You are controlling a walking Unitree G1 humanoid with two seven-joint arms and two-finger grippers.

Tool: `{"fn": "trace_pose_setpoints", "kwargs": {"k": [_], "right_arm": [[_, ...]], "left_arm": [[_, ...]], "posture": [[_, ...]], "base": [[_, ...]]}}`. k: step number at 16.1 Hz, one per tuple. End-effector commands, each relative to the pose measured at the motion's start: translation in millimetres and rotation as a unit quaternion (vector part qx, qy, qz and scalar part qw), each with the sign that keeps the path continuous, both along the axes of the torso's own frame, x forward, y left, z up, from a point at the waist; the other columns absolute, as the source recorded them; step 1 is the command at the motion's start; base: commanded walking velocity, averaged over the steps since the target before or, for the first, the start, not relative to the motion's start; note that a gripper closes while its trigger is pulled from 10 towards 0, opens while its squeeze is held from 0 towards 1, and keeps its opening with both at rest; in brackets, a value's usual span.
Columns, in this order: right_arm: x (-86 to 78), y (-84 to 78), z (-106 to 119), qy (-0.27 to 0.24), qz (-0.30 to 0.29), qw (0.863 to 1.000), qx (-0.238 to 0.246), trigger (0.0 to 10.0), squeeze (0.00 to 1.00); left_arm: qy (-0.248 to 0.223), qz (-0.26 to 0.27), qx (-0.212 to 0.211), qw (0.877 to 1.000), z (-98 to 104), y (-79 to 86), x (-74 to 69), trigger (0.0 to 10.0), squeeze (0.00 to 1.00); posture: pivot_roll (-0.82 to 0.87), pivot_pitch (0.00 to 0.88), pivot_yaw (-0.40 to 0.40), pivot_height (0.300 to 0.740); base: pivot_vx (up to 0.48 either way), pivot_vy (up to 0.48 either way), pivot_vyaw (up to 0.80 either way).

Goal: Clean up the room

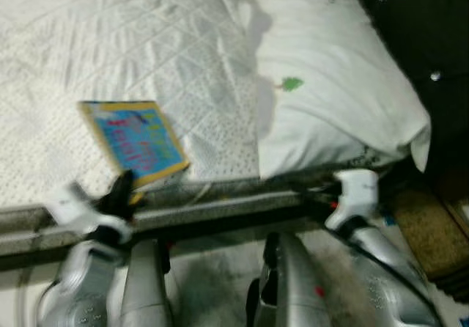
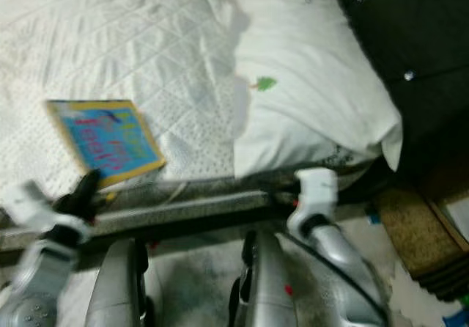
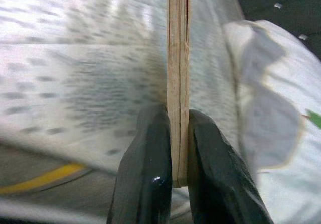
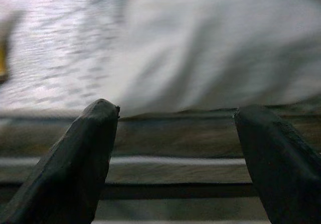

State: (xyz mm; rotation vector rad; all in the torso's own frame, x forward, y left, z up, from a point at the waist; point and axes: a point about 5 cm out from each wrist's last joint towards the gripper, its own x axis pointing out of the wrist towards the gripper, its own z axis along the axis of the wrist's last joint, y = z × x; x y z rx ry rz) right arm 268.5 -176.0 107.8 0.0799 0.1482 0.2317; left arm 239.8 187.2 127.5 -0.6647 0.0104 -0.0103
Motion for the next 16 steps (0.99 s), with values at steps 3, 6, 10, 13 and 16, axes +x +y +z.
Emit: {"fn": "trace_pose_setpoints", "kwargs": {"k": [3,6,10,13,16], "right_arm": [[-0.4,4.7,-1.1,0.001,0.001,1.000,0.005,10.0,0.00],[0.9,3.2,-1.2,0.000,-0.003,1.000,0.003,10.0,0.00],[1.6,2.9,-1.4,-0.002,-0.009,1.000,0.000,10.0,0.00],[2.8,1.7,-1.2,-0.001,-0.012,1.000,0.004,10.0,0.00],[3.5,1.3,-0.7,-0.002,-0.012,1.000,0.005,10.0,0.00]], "left_arm": [[0.024,0.005,0.004,1.000,-5.6,4.1,-2.0,10.0,0.00],[0.020,-0.001,0.002,1.000,-1.9,0.9,0.6,10.0,0.00],[-0.004,-0.073,-0.018,0.997,8.4,-12.3,7.5,10.0,0.00],[-0.018,-0.102,-0.032,0.994,15.2,-20.6,11.9,10.0,0.00],[-0.022,-0.105,-0.040,0.993,15.6,-20.5,11.6,10.0,0.00]], "posture": [[-0.06,0.277,-0.095,0.533],[-0.06,0.278,-0.094,0.533],[-0.06,0.274,-0.091,0.533],[-0.07,0.269,-0.090,0.533],[-0.07,0.266,-0.091,0.533]], "base": [[0.085,0.000,0.00],[0.000,0.000,0.00],[0.000,0.000,0.00],[0.000,0.000,0.00],[0.205,0.000,-0.60]]}}
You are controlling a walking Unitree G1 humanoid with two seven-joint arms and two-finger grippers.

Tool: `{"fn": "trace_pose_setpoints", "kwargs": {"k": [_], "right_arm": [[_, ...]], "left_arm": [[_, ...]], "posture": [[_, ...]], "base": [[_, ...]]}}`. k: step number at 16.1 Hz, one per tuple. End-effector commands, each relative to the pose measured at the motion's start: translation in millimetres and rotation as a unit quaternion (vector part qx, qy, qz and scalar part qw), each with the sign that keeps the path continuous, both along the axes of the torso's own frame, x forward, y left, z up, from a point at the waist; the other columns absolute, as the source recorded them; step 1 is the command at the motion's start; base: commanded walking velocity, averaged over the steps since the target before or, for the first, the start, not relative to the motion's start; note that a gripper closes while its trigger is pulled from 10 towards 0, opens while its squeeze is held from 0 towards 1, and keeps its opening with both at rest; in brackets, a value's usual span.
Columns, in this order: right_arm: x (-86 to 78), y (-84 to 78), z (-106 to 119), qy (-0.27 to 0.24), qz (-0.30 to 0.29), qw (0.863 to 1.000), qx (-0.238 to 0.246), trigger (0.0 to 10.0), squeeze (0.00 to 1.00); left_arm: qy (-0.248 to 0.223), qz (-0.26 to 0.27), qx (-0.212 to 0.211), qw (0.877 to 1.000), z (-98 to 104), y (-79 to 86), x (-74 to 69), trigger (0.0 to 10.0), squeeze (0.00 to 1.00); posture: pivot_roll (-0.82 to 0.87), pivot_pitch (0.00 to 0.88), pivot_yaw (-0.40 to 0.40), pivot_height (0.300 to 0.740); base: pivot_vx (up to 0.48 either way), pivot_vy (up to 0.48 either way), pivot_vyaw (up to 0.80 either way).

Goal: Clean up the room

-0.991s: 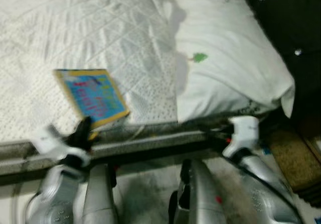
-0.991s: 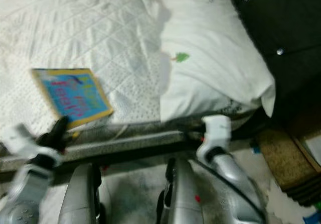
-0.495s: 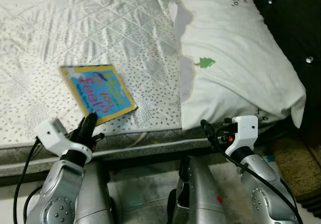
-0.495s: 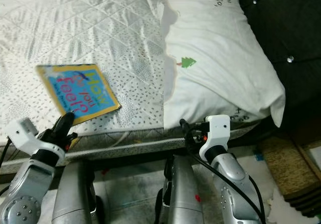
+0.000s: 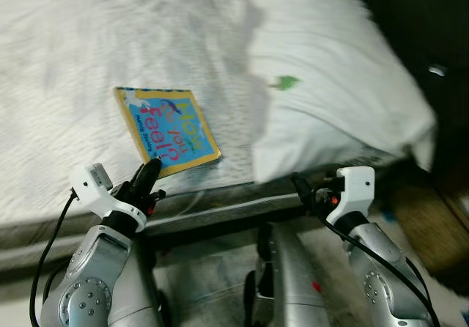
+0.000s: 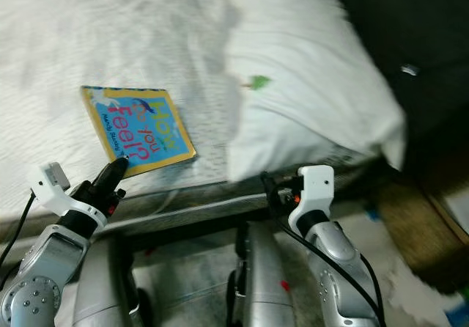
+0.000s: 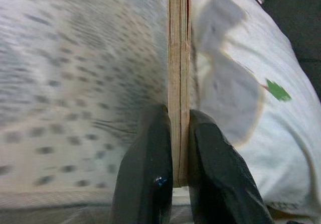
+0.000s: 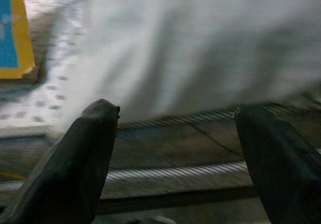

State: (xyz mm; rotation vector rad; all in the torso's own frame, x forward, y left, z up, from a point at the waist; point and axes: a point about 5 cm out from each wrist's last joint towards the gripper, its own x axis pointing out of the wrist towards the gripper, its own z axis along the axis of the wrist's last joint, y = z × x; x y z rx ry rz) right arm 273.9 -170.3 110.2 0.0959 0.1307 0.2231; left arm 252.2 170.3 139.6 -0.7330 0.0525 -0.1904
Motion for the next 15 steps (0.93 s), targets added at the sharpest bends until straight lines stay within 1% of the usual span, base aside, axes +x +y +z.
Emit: {"fn": "trace_pose_setpoints", "kwargs": {"k": [1,3,5,7,8,9,10,11,12,13,14,15], "right_arm": [[-1.7,-4.4,-2.9,0.005,-0.007,1.000,-0.003,10.0,0.00],[-1.9,-2.7,-3.0,0.004,-0.003,1.000,-0.006,10.0,0.00],[-1.5,-2.4,-3.2,0.004,-0.002,1.000,-0.006,10.0,0.00],[-0.9,-2.5,-2.9,0.002,0.001,1.000,-0.012,10.0,0.00],[-1.5,-1.5,-1.8,-0.004,0.011,1.000,-0.028,10.0,0.00],[-1.8,-1.4,-1.9,-0.004,0.011,1.000,-0.028,10.0,0.00],[-2.5,-1.8,-2.5,-0.002,0.007,1.000,-0.021,10.0,0.00],[-3.1,-2.1,-2.7,-0.001,0.006,1.000,-0.018,10.0,0.00],[-3.4,-2.5,-2.6,0.000,0.004,1.000,-0.016,10.0,0.00],[-3.1,-4.2,-1.6,-0.001,0.002,1.000,-0.015,10.0,0.00],[-3.0,-5.3,-1.2,-0.002,0.002,1.000,-0.016,10.0,0.00],[-3.2,-8.7,-0.6,-0.002,-0.002,1.000,-0.020,10.0,0.00]], "left_arm": [[-0.012,-0.015,-0.006,1.000,3.8,-3.6,-1.3,10.0,0.00],[-0.011,-0.013,-0.004,1.000,3.5,-3.1,-2.9,10.0,0.00],[-0.004,0.000,-0.006,1.000,1.4,-2.4,-2.5,10.0,0.00],[0.006,0.007,0.002,1.000,-2.5,-0.9,-1.9,10.0,0.00],[0.010,0.009,0.001,1.000,-5.5,-0.2,-1.3,10.0,0.00],[0.011,0.009,0.001,1.000,-6.1,-0.1,-1.1,10.0,0.00],[0.023,-0.002,-0.012,1.000,-11.3,-1.9,2.1,10.0,0.00],[0.023,-0.017,-0.029,0.999,-13.0,-5.1,6.2,10.0,0.00],[0.020,-0.023,-0.038,0.999,-12.9,-6.6,8.7,10.0,0.00],[0.024,-0.055,-0.070,0.996,-12.7,-14.1,14.9,10.0,0.00],[0.028,-0.073,-0.077,0.994,-13.4,-18.4,18.0,10.0,0.00],[0.044,-0.121,-0.083,0.988,-15.6,-30.0,21.2,10.0,0.00]], "posture": [[-0.07,0.266,-0.092,0.533],[-0.07,0.266,-0.092,0.533],[-0.06,0.260,-0.095,0.533],[-0.06,0.256,-0.095,0.533],[-0.07,0.252,-0.095,0.533],[-0.07,0.252,-0.095,0.533],[-0.07,0.250,-0.100,0.533],[-0.08,0.250,-0.103,0.533],[-0.08,0.250,-0.105,0.533],[-0.09,0.250,-0.109,0.533],[-0.10,0.251,-0.109,0.533],[-0.11,0.252,-0.110,0.533]], "base": [[0.315,0.000,0.00],[0.313,0.000,0.00],[0.000,0.000,0.00],[0.000,0.000,0.00],[0.000,0.000,0.74],[0.000,0.000,0.74],[0.000,0.000,0.73],[0.000,0.000,0.41],[0.000,0.000,0.00],[0.000,0.000,0.00],[0.000,0.000,0.00],[0.000,0.000,0.00]]}}
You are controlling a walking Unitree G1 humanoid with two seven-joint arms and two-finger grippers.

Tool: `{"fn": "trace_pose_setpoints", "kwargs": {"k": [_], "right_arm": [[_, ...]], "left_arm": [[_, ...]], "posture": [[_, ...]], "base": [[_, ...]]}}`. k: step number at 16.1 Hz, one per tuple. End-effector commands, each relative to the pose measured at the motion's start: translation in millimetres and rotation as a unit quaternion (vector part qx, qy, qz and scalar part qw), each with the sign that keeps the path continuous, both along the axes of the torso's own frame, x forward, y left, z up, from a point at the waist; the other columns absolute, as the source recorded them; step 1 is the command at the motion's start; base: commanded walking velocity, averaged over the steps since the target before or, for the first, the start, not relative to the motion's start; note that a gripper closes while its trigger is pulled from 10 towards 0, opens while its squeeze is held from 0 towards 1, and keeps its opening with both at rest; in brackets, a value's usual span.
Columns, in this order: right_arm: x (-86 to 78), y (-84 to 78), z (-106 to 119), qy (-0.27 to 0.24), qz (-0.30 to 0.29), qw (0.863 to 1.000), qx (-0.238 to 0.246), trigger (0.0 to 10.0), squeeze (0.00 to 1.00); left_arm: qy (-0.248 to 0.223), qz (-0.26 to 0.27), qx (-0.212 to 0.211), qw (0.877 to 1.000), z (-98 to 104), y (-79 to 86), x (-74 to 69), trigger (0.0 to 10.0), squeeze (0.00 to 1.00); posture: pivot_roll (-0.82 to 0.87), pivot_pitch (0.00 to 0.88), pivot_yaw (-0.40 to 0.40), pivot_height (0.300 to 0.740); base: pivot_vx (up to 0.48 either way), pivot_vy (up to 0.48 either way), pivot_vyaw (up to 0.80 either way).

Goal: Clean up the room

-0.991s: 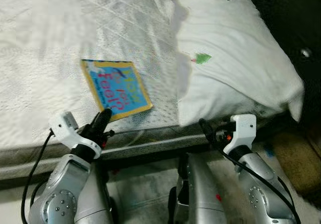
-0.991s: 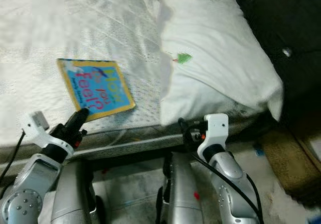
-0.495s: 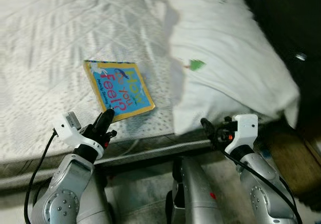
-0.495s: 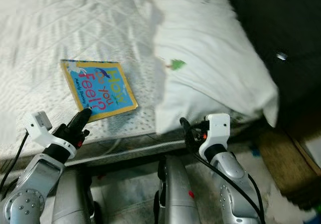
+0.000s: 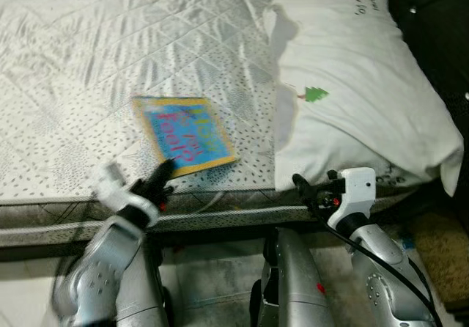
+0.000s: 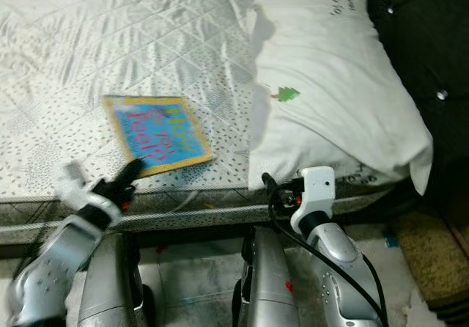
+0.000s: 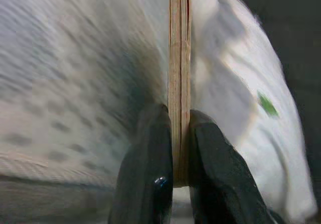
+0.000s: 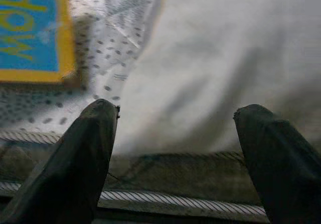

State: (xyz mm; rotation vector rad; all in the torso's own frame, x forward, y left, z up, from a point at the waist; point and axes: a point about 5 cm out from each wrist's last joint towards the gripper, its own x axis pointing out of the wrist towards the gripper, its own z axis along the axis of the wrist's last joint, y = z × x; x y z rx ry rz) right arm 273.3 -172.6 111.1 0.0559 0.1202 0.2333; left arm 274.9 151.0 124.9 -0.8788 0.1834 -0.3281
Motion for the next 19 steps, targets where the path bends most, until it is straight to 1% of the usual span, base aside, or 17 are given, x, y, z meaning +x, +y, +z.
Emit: {"fn": "trace_pose_setpoints", "kwargs": {"k": [1,2,3,4,5,6,7,8,10,11,12,14,16,17,19], "right_arm": [[-3.0,-7.9,-0.9,0.005,-0.010,1.000,-0.002,10.0,0.00],[-4.2,-11.9,0.1,0.005,-0.015,1.000,-0.006,10.0,0.00],[-4.5,-12.4,0.2,0.005,-0.016,1.000,-0.007,10.0,0.00],[-6.2,-15.7,1.7,0.004,-0.019,1.000,-0.011,10.0,0.00],[-6.5,-16.2,2.0,0.004,-0.020,1.000,-0.012,10.0,0.00],[-7.1,-18.8,2.8,0.004,-0.024,1.000,-0.015,10.0,0.00],[-8.4,-23.1,3.8,0.004,-0.027,0.999,-0.020,10.0,0.00],[-9.4,-25.4,3.8,0.005,-0.029,0.999,-0.024,10.0,0.00],[-10.0,-29.1,4.2,0.007,-0.031,0.999,-0.028,10.0,0.00],[-10.0,-30.4,4.6,0.007,-0.031,0.999,-0.030,10.0,0.00],[-9.2,-31.2,5.2,0.008,-0.032,0.999,-0.032,10.0,0.00],[-8.5,-30.4,6.6,0.007,-0.031,0.999,-0.033,10.0,0.00],[-9.2,-30.1,7.1,0.008,-0.031,0.999,-0.033,10.0,0.00],[-9.7,-31.2,7.5,0.008,-0.031,0.999,-0.035,10.0,0.00],[-9.5,-33.6,9.0,0.007,-0.033,0.999,-0.036,10.0,0.00]], "left_arm": [[0.001,-0.057,-0.020,0.998,-0.7,-15.8,-0.2,10.0,0.00],[0.012,-0.126,-0.050,0.991,0.2,-29.2,-1.8,10.0,0.00],[0.014,-0.135,-0.057,0.989,0.3,-30.8,-2.2,10.0,0.00],[0.034,-0.185,-0.072,0.979,-1.0,-34.3,-3.3,10.0,0.00],[0.037,-0.194,-0.076,0.977,-1.2,-34.4,-3.5,10.0,0.00],[0.041,-0.204,-0.065,0.976,-2.4,-31.5,-1.4,10.0,0.00],[0.040,-0.192,-0.053,0.979,-3.3,-22.3,6.0,10.0,0.00],[0.042,-0.176,-0.052,0.982,-3.9,-14.7,11.5,10.0,0.00],[0.043,-0.166,-0.038,0.984,-3.8,-5.0,15.8,10.0,0.00],[0.044,-0.158,-0.024,0.986,-5.5,1.5,17.3,10.0,0.00],[0.045,-0.138,-0.022,0.989,-8.1,12.3,19.9,10.0,0.00],[0.061,-0.123,-0.016,0.990,-18.8,27.0,23.6,10.0,0.00],[0.067,-0.114,-0.004,0.991,-26.2,35.1,29.2,10.0,0.00],[0.068,-0.101,0.010,0.992,-29.7,41.0,34.1,10.0,0.00],[0.068,-0.092,0.012,0.993,-31.9,47.9,43.6,10.0,0.00]], "posture": [[-0.12,0.254,-0.110,0.533],[-0.13,0.257,-0.111,0.533],[-0.13,0.257,-0.111,0.533],[-0.15,0.262,-0.111,0.533],[-0.15,0.262,-0.111,0.533],[-0.16,0.265,-0.113,0.533],[-0.17,0.265,-0.115,0.533],[-0.17,0.265,-0.118,0.533],[-0.18,0.267,-0.128,0.533],[-0.18,0.267,-0.130,0.533],[-0.19,0.268,-0.134,0.533],[-0.19,0.268,-0.137,0.533],[-0.19,0.270,-0.141,0.533],[-0.20,0.272,-0.142,0.533],[-0.21,0.272,-0.145,0.533]], "base": [[0.000,0.000,0.00],[0.000,0.000,0.00],[0.000,0.000,0.00],[0.000,0.000,0.00],[0.000,0.000,0.00],[0.000,0.000,0.00],[0.000,0.000,0.00],[0.000,0.000,0.00],[0.000,0.000,0.00],[0.000,0.000,0.00],[0.000,0.000,0.00],[0.000,0.000,0.00],[0.000,0.000,0.00],[0.000,0.000,0.00],[0.000,0.000,0.00]]}}
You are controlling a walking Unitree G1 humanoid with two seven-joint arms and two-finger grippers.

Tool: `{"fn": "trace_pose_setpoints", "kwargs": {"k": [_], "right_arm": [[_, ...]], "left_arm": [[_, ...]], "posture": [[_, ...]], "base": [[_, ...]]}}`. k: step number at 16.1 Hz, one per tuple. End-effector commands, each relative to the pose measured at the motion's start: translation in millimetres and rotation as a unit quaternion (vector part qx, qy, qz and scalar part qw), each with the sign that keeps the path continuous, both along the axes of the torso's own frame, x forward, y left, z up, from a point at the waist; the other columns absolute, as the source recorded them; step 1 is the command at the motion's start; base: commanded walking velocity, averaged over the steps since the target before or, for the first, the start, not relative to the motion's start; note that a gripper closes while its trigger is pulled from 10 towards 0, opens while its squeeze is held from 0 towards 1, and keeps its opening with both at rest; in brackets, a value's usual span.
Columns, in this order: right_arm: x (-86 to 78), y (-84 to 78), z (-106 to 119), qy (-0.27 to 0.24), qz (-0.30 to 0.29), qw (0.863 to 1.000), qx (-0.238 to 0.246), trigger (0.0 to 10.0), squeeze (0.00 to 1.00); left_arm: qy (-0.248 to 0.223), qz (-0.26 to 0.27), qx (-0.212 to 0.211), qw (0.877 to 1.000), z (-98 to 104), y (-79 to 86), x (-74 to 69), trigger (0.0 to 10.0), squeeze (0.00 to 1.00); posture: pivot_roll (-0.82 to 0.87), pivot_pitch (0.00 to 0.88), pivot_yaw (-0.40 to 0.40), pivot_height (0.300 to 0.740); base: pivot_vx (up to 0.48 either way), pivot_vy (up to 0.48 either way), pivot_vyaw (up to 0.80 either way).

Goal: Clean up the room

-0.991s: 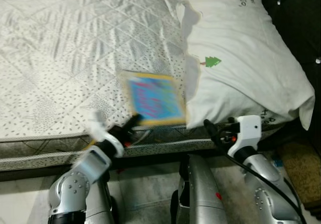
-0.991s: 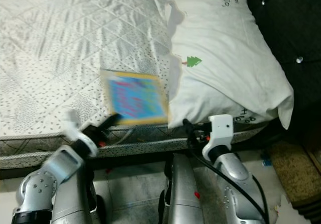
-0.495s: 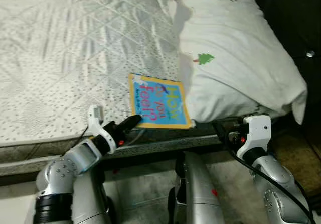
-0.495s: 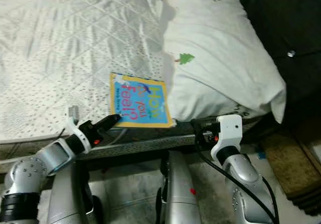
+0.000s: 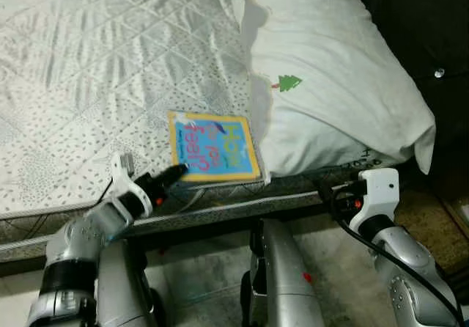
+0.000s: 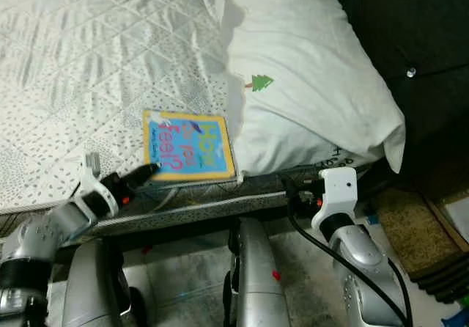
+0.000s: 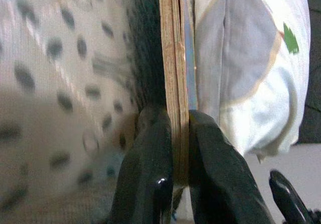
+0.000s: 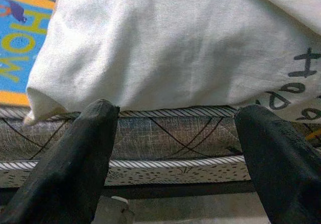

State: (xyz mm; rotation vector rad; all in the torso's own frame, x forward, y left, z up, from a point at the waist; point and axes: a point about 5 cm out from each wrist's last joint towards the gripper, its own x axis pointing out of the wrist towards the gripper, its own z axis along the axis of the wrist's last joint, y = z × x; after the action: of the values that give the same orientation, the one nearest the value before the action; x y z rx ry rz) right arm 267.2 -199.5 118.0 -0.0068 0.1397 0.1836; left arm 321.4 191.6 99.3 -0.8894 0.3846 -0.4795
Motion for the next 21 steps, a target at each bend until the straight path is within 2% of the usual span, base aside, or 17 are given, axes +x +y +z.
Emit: {"fn": "trace_pose_setpoints", "kwargs": {"k": [1,4,7,8,9,10,14,21], "right_arm": [[-3.1,-7.0,2.4,0.000,-0.011,1.000,-0.003,10.0,0.00],[-2.1,-7.1,4.0,-0.001,-0.012,1.000,-0.004,10.0,0.00],[-1.2,-5.8,4.4,-0.002,-0.011,1.000,-0.003,10.0,0.00],[-0.2,-4.9,4.8,-0.003,-0.010,1.000,-0.003,10.0,0.00],[0.4,-4.9,5.1,-0.003,-0.011,1.000,-0.002,10.0,0.00],[0.7,-4.9,5.2,-0.003,-0.011,1.000,-0.002,10.0,0.00],[2.4,-4.6,5.0,-0.004,-0.011,1.000,-0.002,10.0,0.00],[4.8,-3.8,4.3,-0.006,-0.014,1.000,0.000,10.0,0.00]], "left_arm": [[0.011,0.016,0.021,1.000,-7.9,9.4,-0.1,10.0,0.00],[0.009,0.036,0.050,0.998,-7.9,24.8,13.2,10.0,0.00],[0.031,0.032,0.068,0.997,-16.3,29.7,12.6,10.0,0.00],[0.045,0.022,0.076,0.996,-21.9,29.4,9.7,10.0,0.29],[0.053,0.022,0.080,0.995,-24.6,29.9,8.4,10.0,0.96],[0.057,0.020,0.085,0.995,-26.7,30.4,7.6,10.0,1.00],[0.058,0.025,0.106,0.992,-28.9,37.4,8.4,10.0,1.00],[0.024,0.123,0.174,0.977,-11.6,72.7,16.8,10.0,1.00]], "posture": [[-0.21,0.272,-0.146,0.533],[-0.22,0.272,-0.146,0.533],[-0.22,0.272,-0.145,0.533],[-0.22,0.272,-0.145,0.533],[-0.22,0.273,-0.145,0.533],[-0.21,0.272,-0.145,0.533],[-0.21,0.269,-0.144,0.533],[-0.20,0.257,-0.137,0.533]], "base": [[0.000,0.000,0.00],[0.000,0.000,0.00],[0.000,0.000,0.00],[0.000,0.000,0.00],[0.000,0.000,0.00],[0.000,0.000,0.00],[0.000,0.000,0.00],[0.000,0.000,0.00]]}}
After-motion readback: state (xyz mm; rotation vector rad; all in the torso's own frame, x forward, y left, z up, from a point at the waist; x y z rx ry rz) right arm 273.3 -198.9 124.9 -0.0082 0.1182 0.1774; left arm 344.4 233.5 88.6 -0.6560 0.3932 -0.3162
